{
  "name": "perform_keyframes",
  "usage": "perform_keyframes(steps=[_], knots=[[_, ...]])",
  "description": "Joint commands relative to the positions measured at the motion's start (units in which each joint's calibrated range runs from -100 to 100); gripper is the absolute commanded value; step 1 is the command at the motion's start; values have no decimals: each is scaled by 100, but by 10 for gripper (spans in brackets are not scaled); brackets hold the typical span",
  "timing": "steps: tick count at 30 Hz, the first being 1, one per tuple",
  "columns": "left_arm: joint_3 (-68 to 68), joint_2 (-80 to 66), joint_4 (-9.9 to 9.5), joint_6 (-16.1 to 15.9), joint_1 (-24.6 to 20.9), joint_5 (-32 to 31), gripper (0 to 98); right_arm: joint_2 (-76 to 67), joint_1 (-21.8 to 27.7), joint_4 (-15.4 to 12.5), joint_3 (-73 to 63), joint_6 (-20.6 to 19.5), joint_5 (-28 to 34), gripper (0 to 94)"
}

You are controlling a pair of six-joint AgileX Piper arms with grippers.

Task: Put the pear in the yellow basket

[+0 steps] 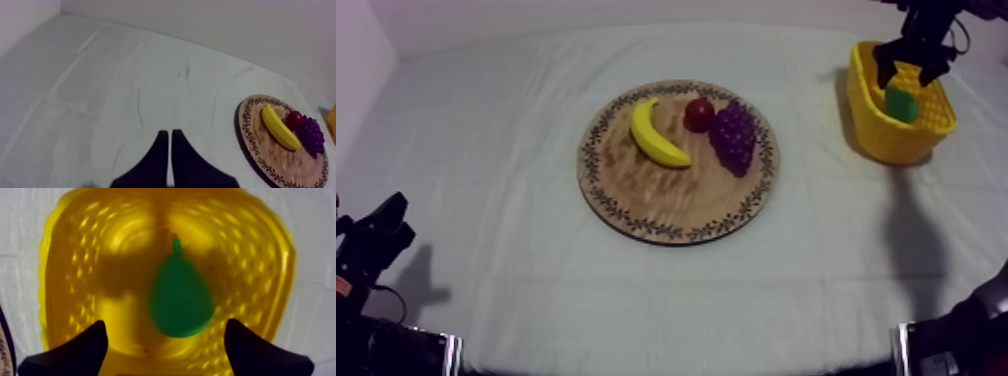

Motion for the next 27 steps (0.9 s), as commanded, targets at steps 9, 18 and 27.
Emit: perform_keyframes(steps=[9, 18, 27], knots=[[-2, 2, -3, 0, 1, 0, 1, -1219, -116, -97, 64, 91, 114, 629], [-2, 2, -3, 0, 1, 0, 1, -3358, -370, -365, 1131, 150, -634, 393], [-2, 2, -3, 0, 1, 0, 1, -5959, -522, -658, 3489, -157, -2197, 222]])
